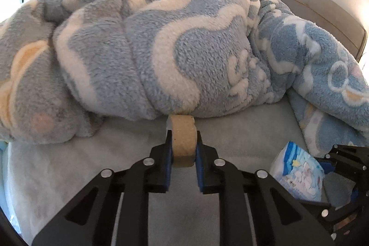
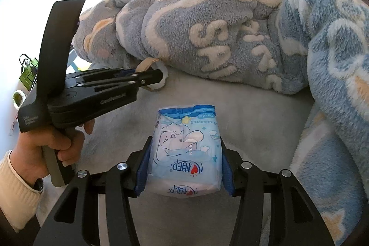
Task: Collect trash
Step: 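Close the left tool on the cardboard tube while the right tool holds the wipes, then carry the cardboard tube and wipes pack over the black bin with both tools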
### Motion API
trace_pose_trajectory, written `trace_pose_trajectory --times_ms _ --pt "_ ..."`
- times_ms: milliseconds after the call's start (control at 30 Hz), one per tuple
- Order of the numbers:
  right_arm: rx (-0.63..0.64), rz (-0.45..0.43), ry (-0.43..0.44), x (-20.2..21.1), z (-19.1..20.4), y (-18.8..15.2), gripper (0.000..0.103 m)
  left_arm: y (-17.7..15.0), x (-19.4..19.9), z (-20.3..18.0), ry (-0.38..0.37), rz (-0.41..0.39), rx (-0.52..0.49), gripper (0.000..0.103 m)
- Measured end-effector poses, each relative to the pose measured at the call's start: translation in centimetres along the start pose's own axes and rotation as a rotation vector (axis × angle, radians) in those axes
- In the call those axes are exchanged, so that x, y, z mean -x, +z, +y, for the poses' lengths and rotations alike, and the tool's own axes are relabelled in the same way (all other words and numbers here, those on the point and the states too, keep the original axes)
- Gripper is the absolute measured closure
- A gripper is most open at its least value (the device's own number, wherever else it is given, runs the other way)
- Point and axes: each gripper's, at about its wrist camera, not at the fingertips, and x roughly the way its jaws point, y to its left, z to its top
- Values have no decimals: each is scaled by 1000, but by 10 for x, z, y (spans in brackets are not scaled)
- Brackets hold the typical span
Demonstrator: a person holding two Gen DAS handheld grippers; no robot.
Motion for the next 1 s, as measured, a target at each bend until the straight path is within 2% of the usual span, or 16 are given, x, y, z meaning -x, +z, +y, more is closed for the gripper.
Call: trace_pose_trajectory --times_ms 267,433,1000 --pt "-8 -18 -37 14 14 0 51 -7 29 0 -16 -22 15 84" --pt "-16 -28 -30 14 26 -5 51 -15 49 1 -16 -33 25 84" --pt "-48 -95 -48 31 69 -34 51 -61 123 5 8 -41 -4 84"
